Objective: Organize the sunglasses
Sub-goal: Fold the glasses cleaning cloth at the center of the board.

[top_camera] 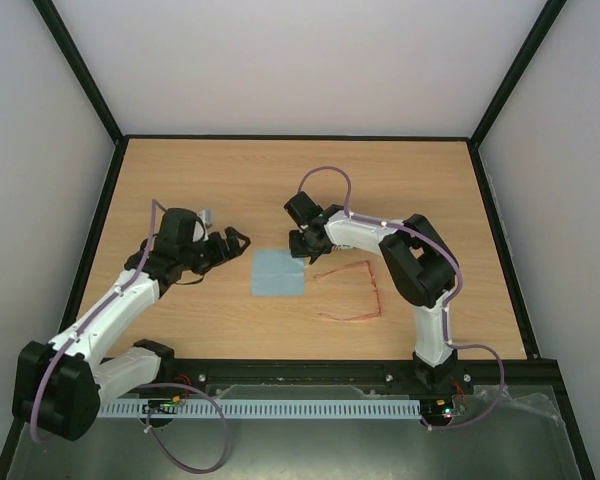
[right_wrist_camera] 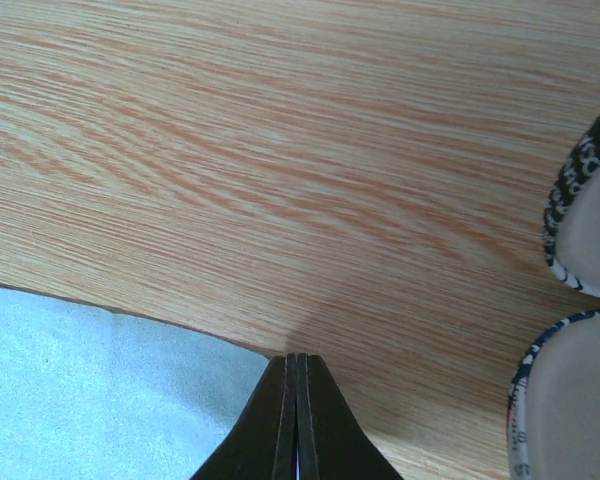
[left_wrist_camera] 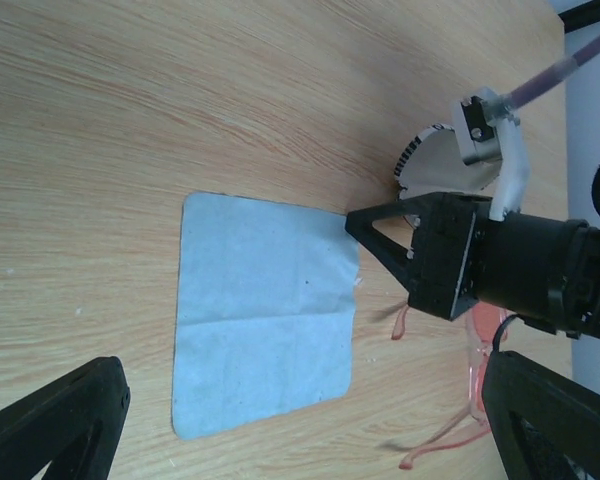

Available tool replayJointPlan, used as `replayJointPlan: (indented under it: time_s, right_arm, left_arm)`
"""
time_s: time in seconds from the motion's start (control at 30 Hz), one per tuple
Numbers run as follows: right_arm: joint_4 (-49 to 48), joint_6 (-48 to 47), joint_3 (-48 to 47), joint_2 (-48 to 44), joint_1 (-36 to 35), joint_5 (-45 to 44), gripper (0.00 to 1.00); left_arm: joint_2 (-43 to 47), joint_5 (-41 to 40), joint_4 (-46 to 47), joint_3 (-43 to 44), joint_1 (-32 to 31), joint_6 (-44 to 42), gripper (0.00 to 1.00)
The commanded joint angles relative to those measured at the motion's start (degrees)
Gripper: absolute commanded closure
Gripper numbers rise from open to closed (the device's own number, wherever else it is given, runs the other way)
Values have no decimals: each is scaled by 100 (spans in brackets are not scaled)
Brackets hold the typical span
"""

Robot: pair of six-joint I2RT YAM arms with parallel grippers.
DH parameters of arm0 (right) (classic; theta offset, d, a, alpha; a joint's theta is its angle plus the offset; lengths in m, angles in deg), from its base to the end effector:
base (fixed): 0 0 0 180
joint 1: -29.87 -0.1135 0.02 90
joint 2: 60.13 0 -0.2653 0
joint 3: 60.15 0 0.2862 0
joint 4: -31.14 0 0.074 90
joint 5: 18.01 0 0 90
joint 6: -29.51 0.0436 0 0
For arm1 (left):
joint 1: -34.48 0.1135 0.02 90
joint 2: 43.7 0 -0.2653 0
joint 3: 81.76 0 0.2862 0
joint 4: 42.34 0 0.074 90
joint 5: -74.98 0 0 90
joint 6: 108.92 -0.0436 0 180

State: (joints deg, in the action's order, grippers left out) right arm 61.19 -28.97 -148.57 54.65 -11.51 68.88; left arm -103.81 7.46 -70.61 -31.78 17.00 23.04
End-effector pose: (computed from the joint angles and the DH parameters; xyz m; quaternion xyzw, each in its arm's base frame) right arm 0.3412 0.2975 0.1294 -0.0744 0.9541 0.1507 0.2478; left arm 0.2421 -0.0937 0.2222 -0.1043 0.8810 -0.3640 0.2837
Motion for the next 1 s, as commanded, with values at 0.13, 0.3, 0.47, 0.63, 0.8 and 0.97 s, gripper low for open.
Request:
replayJointPlan:
  time_s: [0.13, 0.3, 0.47, 0.63, 0.8, 0.97]
  right_arm:
    - [404, -77, -132, -130, -53, -20, 99]
    - [410, -103, -172, -84, -55, -14, 99]
    - [419, -117, -219, -39, -60, 3, 99]
    - [411, -129, -218, -36, -59, 11, 99]
    - [377, -133, -178, -34, -55, 30, 99]
    - [342, -129, -122, -47, -56, 52, 99]
  left_arm:
    - [-676, -487, 269, 288, -186, -320, 17]
    - [-1385, -898, 227, 622, -463, -547, 47]
    - [-1955, -1342, 179, 952, -759, -716, 71]
    - [-2427, -1607, 262, 1131, -852, -861, 72]
    - [-2881, -1901, 271, 1322, -947, -975, 82]
    - [-3297, -2021, 304, 1491, -1039, -1073, 86]
